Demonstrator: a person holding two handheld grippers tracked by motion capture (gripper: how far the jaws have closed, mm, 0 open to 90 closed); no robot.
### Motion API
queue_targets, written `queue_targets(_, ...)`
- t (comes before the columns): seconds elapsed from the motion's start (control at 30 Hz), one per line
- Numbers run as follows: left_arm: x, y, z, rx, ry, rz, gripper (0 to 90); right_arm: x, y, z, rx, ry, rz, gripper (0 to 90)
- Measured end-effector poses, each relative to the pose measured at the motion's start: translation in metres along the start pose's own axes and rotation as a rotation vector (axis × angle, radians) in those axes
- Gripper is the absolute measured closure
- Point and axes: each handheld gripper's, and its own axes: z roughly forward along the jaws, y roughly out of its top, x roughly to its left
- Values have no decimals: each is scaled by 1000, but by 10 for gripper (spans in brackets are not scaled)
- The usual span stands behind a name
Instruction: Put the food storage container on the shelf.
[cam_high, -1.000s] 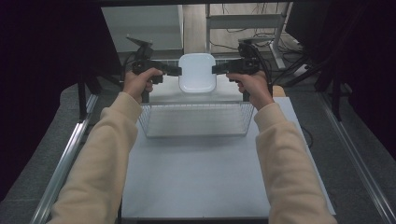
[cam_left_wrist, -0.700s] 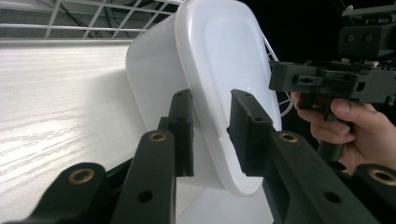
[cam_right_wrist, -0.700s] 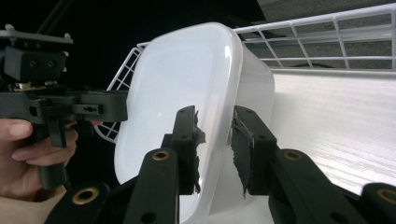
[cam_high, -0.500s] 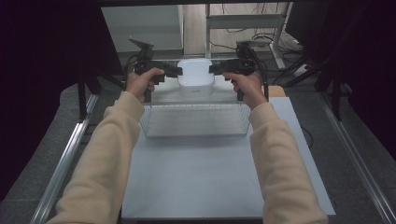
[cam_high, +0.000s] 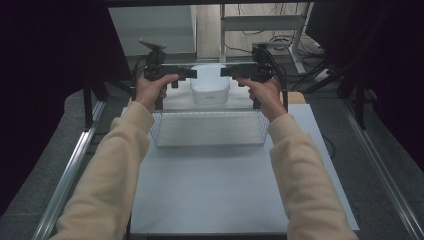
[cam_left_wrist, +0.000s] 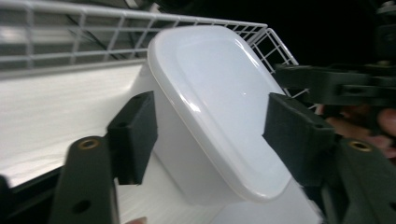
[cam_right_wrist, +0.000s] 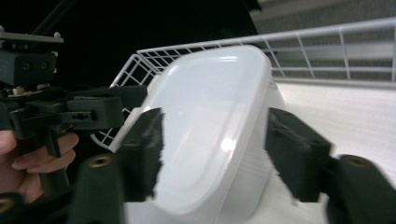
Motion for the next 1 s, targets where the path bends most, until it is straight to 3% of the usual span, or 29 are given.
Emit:
queue_targets(0.03, 0, 0, 0, 0, 0, 0, 299, 0, 0, 0, 0, 0, 0, 328)
queue_targets(0.07, -2, -2, -5, -8, 3, 18, 291, 4, -3, -9, -24, 3, -46, 288)
queue_targets(0.1, -4, -3, -8, -14, 9, 32, 287, 4, -5, -12, -26, 2, -62, 281)
queue_targets(0.13, -9, -9, -16, -16, 37, 83, 287, 6, -7, -17, -31, -2, -91, 275)
queue_targets(0.17, -11, -12, -21, -20, 48, 103, 287, 7, -9, -20, -38, -1, -109, 272)
queue_targets(0.23, -14, -16, -25, -30, 55, 116, 286, 8, -12, -25, -43, 0, -134, 269)
queue_targets(0.27, -19, -25, -34, -44, 65, 138, 285, 10, -19, -35, -45, -8, -188, 266)
queue_targets(0.33, -23, -35, -42, -54, 71, 161, 285, 12, -26, -42, -48, -16, -235, 260)
queue_targets(0.37, -23, -35, -42, -54, 71, 161, 284, 12, -26, -42, -48, -16, -235, 260)
queue_targets(0.43, -28, -49, -52, -50, 74, 193, 287, 16, -42, -57, -53, -31, -305, 260)
queue_targets(0.5, -32, -69, -62, -37, 69, 214, 288, 17, -54, -65, -54, -35, -338, 260)
queue_targets(0.6, -36, -93, -70, -35, 83, 247, 288, 17, -74, -75, -58, -36, -373, 264)
queue_targets(0.63, -36, -93, -70, -35, 83, 247, 287, 16, -82, -78, -58, -34, -381, 264)
queue_targets(0.67, -38, -104, -72, -37, 89, 255, 287, 16, -82, -78, -58, -34, -381, 264)
queue_targets(0.83, -37, -157, -73, -9, 142, 324, 284, 7, -133, -89, -58, -24, -439, 262)
queue_targets(0.87, -37, -157, -73, -9, 142, 324, 284, 7, -133, -89, -58, -24, -439, 262)
queue_targets(0.9, -35, -170, -72, 0, 151, 325, 282, 2, -153, -90, -54, -29, -443, 263)
queue_targets(0.97, -34, -177, -71, 1, 153, 320, 280, -1, -159, -90, -52, -30, -439, 262)
queue_targets(1.0, -32, -191, -69, 19, 158, 320, 277, -8, -178, -90, -43, -30, -427, 260)
